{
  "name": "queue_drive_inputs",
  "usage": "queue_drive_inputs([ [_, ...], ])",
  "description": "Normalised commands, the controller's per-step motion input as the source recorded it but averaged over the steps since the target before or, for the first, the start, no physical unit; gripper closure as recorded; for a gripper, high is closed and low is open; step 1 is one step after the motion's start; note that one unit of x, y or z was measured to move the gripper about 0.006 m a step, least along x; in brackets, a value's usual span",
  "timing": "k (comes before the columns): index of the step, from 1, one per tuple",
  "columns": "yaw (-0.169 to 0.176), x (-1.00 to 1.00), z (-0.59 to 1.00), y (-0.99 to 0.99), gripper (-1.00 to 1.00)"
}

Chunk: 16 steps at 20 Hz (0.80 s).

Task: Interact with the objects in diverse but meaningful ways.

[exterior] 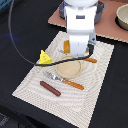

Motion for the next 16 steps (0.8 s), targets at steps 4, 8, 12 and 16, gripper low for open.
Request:
queue_drive_inputs([
  [4,0.003,-0.97,-0.16,-0.42,1.00],
  [8,0.000,-0.95,-0.28,-0.51,1.00],
  [12,0.000,-0.93,-0.36,-0.54,1.00],
  [16,0.000,-0.92,-0.40,-0.55,1.00],
])
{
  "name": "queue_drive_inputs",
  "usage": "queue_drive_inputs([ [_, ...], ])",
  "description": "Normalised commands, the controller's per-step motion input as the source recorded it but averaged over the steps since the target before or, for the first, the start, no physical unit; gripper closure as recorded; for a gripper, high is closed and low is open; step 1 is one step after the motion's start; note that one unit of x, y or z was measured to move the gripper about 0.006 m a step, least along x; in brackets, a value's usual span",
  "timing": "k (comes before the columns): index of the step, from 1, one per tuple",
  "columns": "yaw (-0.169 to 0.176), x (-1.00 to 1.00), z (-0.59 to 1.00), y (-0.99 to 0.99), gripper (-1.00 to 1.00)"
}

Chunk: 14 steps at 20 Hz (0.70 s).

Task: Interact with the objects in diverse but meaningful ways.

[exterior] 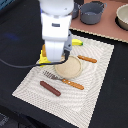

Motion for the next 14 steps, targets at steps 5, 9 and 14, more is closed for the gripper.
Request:
queue_drive_inputs([
  [5,0.000,-0.91,-0.43,-0.56,1.00],
  [9,0.000,-0.87,-0.46,-0.58,1.00],
  [14,0.000,-0.82,-0.47,-0.59,1.00],
])
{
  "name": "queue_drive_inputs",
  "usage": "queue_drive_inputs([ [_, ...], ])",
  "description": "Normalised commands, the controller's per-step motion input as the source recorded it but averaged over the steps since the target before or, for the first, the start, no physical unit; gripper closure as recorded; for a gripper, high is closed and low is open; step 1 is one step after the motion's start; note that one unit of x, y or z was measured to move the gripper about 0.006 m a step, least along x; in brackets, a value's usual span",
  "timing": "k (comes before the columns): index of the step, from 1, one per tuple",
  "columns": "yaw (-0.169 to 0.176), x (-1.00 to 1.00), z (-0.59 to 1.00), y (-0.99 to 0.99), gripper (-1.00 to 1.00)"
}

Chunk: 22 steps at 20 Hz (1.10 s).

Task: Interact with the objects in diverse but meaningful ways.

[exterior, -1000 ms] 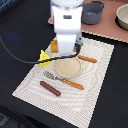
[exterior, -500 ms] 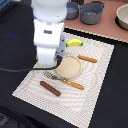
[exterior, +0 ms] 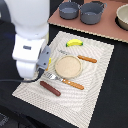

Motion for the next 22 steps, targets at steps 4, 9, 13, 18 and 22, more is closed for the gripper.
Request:
queue_drive_inputs([
  [4,0.000,-0.68,-0.47,-0.53,1.00],
  [9,0.000,-0.07,-0.18,-0.06,-1.00],
  [13,0.000,0.03,0.10,0.03,-1.00],
  [18,0.014,0.04,0.42,0.08,-1.00],
  [22,0.010,0.09,0.72,0.22,-1.00],
])
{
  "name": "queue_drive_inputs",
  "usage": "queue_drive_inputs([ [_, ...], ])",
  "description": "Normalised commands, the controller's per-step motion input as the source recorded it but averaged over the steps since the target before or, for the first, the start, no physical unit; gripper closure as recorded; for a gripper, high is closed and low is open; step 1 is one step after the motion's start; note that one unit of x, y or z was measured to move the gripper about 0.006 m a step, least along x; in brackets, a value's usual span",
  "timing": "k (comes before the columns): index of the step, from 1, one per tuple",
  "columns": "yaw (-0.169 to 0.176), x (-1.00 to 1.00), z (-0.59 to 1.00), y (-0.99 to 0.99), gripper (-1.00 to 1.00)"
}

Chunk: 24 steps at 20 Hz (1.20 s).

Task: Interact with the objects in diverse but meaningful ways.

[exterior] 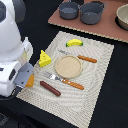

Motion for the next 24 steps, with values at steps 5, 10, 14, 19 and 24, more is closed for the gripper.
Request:
queue_drive_inputs([
  [5,-0.011,0.13,0.56,0.40,-1.00],
  [10,-0.131,0.10,0.17,0.40,-1.00],
  [14,-0.219,0.02,0.00,0.31,-1.00],
  [19,-0.199,-0.03,-0.10,0.34,-1.00],
  [24,-0.019,-0.07,-0.17,0.54,-1.00],
])
